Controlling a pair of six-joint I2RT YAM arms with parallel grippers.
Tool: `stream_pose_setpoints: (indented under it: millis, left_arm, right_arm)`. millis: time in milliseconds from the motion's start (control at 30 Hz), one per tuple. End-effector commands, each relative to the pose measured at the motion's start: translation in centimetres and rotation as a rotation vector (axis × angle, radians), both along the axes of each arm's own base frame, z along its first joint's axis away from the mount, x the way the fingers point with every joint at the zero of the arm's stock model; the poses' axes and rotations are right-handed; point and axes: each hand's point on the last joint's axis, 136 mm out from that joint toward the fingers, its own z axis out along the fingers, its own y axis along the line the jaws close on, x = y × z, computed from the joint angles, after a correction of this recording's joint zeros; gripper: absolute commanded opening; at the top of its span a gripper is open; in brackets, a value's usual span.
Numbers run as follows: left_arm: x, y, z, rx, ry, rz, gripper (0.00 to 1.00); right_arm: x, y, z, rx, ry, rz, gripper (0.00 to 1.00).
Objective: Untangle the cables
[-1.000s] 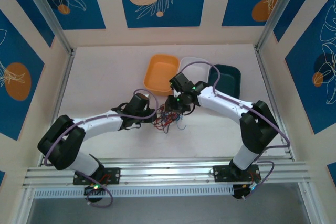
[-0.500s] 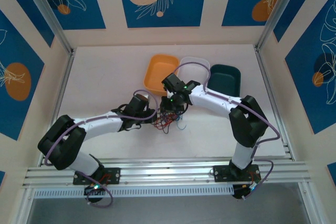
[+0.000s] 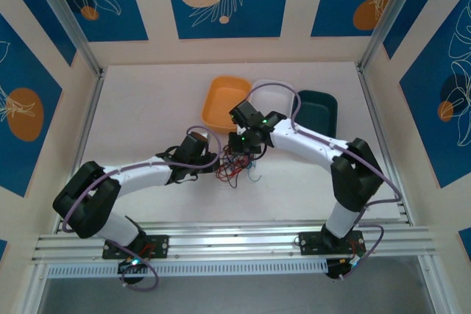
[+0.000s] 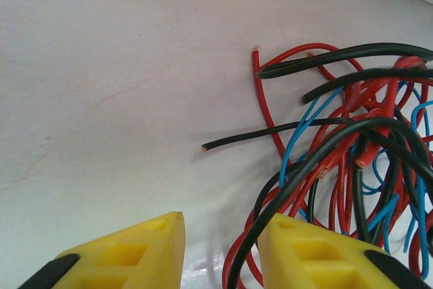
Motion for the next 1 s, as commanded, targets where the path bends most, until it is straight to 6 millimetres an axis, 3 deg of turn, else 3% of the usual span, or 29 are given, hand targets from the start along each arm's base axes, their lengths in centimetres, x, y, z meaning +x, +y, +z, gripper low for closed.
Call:
stream_pose_setpoints:
  millis: [0, 600, 967]
  left_arm:
    - [0.2, 0.6, 0.3, -0.011, -0.012, 0.028, 0.34]
    - [0.3, 3.0, 1.1, 0.012, -0.069, 0.125, 0.34]
    - [0.3, 4.2, 1.4, -0.001, -0.089, 0.176, 0.39]
  right_arm:
    - [-0.2, -0.5, 3.7, 0.016, -0.093, 0.021, 0.02]
    - [0.0, -3.1, 18.4, 0.109, -0.520, 0.053, 0.00]
    - [-0.4, -3.3, 25.6, 0.182, -0.676, 0.100, 0.00]
